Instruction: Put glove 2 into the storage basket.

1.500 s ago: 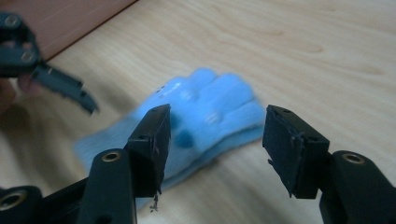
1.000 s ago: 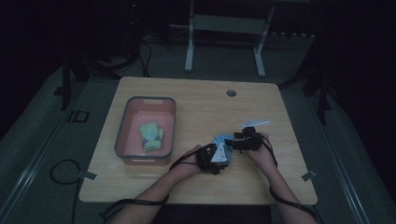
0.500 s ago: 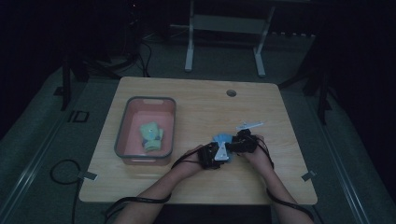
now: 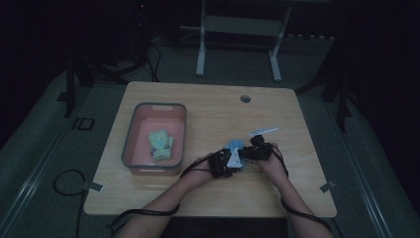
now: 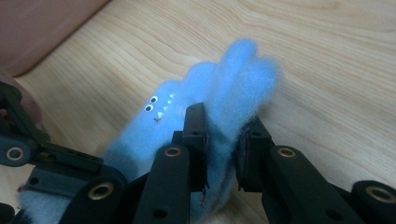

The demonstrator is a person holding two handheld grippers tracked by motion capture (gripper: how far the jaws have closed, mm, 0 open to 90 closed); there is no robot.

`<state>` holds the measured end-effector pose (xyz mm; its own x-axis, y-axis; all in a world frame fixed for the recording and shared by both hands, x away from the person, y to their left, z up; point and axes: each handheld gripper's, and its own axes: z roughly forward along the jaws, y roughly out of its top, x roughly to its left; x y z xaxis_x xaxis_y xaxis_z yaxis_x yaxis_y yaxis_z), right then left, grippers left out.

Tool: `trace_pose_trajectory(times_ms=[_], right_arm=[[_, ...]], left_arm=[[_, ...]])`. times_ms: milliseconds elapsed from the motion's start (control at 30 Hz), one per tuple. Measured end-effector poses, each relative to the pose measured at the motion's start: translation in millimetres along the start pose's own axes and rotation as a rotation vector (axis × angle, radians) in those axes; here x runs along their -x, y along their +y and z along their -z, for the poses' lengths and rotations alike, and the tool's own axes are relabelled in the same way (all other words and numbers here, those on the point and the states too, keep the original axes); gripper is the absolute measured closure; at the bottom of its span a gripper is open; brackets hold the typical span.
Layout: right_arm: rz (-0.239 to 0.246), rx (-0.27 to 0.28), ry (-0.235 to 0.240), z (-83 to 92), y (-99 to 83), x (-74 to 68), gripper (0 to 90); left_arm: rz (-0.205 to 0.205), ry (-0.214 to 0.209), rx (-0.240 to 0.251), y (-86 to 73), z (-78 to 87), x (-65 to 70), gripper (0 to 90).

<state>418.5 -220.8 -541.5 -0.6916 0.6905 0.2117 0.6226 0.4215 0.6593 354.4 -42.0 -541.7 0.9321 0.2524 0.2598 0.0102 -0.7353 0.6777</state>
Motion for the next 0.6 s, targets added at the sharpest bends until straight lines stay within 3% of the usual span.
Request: trace_pose_trajectory(times_ms=[200, 600], right_arm=[[-0.016, 0.025, 0.037, 7.1, 10.0, -4.0, 77.4], [0.004, 0.055, 0.07, 21.4, 36.1, -16.7, 77.6]], left_arm=[[-0.014, 0.015, -0.009, 6.6, 16.8, -5.0, 75.6], [-0.033, 0.031, -0.005, 13.6, 46.9, -15.7, 75.7]])
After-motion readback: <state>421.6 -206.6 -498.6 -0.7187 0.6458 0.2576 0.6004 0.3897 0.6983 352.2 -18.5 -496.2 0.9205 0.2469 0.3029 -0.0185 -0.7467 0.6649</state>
